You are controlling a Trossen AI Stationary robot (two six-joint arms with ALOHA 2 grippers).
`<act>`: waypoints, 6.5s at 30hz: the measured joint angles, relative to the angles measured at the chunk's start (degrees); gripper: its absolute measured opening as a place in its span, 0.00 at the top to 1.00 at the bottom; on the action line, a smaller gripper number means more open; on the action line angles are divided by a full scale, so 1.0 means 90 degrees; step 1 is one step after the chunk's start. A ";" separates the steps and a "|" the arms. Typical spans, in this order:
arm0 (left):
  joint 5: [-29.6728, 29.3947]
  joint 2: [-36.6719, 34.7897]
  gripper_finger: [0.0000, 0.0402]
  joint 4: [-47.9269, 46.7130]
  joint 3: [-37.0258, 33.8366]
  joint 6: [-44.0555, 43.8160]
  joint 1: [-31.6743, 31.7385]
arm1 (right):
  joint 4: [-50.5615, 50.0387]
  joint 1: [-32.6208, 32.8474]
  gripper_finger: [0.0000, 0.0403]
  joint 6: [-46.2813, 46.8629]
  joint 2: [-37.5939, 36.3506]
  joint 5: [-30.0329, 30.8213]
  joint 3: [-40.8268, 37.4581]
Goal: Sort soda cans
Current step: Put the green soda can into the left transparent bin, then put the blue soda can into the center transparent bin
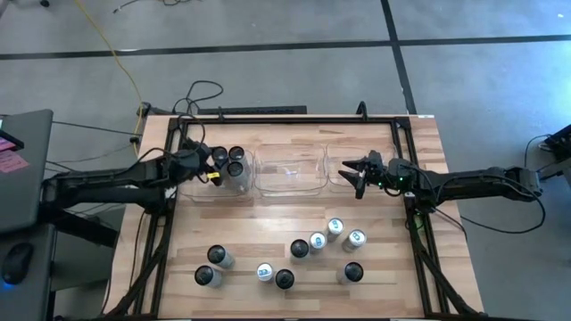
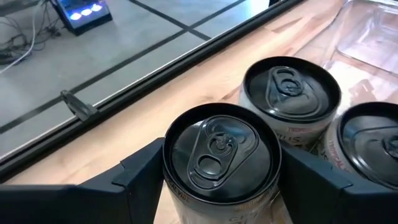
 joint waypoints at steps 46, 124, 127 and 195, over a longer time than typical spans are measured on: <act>0.1684 0.0689 0.15 0.0589 0.1797 0.1702 -0.2982 | 0.2654 0.0683 0.43 -0.0372 -0.0007 -0.2646 0.0005; 0.0387 0.1963 0.15 0.0878 0.1613 0.0524 -0.3929 | -0.7037 0.3175 0.32 -0.2287 0.5605 -0.1846 0.7834; 0.0348 0.1962 0.15 0.0861 0.1613 0.0296 -0.3929 | -0.7017 0.3186 0.21 -0.2261 0.5627 -0.1846 0.7834; 0.0329 0.1630 0.15 -0.0561 0.2072 0.0638 -0.3982 | -0.6562 0.2812 0.43 -0.4646 0.6290 -0.1180 0.9383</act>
